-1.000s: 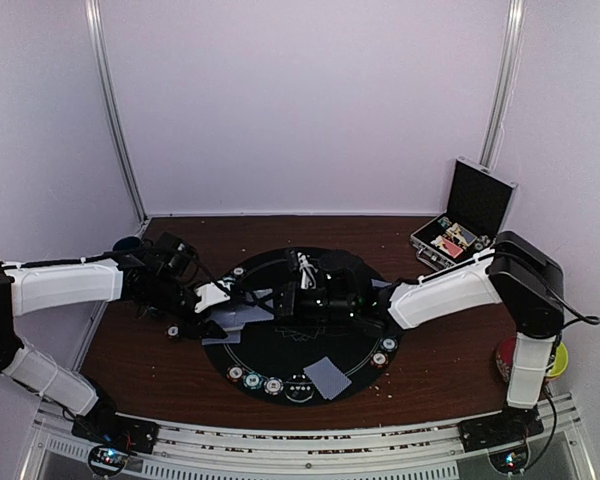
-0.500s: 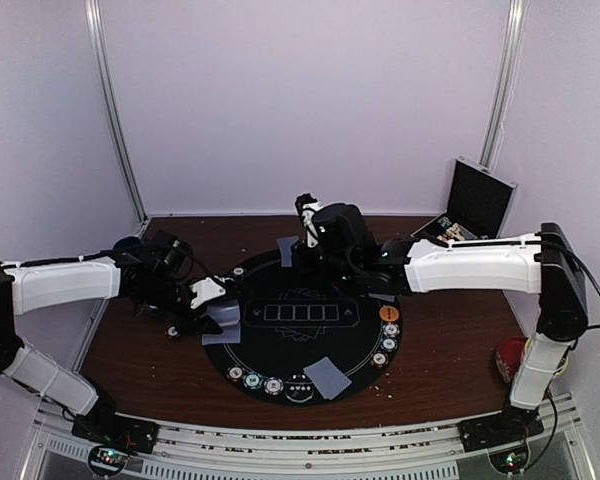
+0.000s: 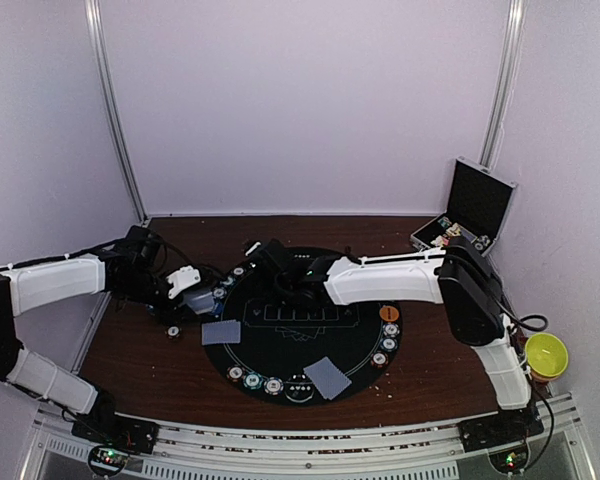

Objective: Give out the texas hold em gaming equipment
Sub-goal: Flop the poker card in the community card area.

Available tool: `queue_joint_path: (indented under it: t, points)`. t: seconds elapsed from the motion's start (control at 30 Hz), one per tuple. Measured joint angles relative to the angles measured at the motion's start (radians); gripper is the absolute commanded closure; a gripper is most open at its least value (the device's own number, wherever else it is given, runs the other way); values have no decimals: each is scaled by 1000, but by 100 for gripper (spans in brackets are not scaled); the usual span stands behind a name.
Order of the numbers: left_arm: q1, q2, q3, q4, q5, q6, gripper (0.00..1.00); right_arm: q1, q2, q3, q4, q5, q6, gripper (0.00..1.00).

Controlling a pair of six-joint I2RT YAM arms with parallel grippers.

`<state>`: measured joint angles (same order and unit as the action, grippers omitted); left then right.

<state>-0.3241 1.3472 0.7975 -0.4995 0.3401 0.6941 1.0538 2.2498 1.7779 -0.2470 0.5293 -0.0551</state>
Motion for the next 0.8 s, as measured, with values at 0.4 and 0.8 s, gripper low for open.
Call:
queue_joint_path:
  t: [0.4, 0.8]
  points:
    - [111, -1, -24, -27, 15, 54, 47, 69, 184, 250, -50, 130, -280, 100]
    - [126, -18, -24, -48, 27, 68, 47, 90, 320, 323, -56, 168, -415, 95]
